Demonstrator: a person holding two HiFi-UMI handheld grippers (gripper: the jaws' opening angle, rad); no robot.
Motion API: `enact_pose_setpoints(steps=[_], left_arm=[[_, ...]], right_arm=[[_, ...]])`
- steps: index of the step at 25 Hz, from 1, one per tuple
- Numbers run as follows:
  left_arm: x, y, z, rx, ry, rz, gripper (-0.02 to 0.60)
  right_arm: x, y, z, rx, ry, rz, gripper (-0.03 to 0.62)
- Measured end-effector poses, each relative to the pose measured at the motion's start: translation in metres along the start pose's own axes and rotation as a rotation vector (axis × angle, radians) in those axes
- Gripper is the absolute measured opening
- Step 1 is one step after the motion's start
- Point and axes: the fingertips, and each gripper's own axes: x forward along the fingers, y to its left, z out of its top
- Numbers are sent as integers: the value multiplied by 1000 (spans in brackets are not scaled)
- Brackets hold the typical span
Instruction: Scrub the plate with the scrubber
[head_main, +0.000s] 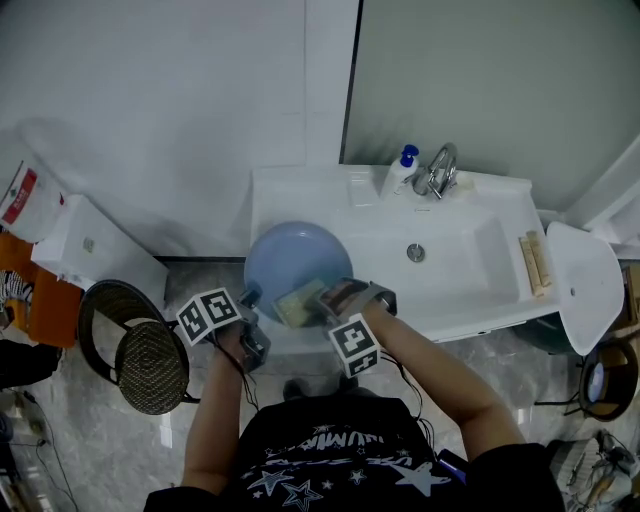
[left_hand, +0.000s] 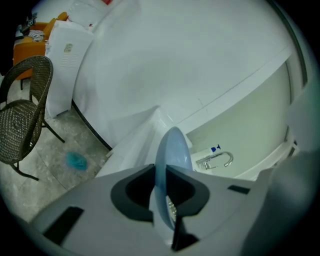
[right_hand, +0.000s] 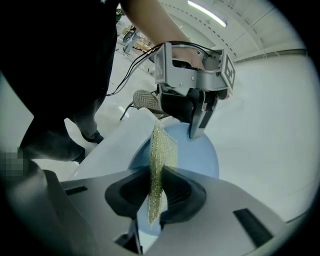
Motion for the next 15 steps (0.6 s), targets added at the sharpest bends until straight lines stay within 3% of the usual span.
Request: enact_pose_setpoints(steps=[8,12,15], left_arm=[[-2,7,7,-5,-19,10,44],[0,4,1,18,-7,3,43],[1,-2,-5,42,7,-6,43]], right_arm=[[-11,10,-24,-23,25,30,71],[-20,-5,-24,76,-6,-1,71],[-27,-35,-33,173,4,-85,71]])
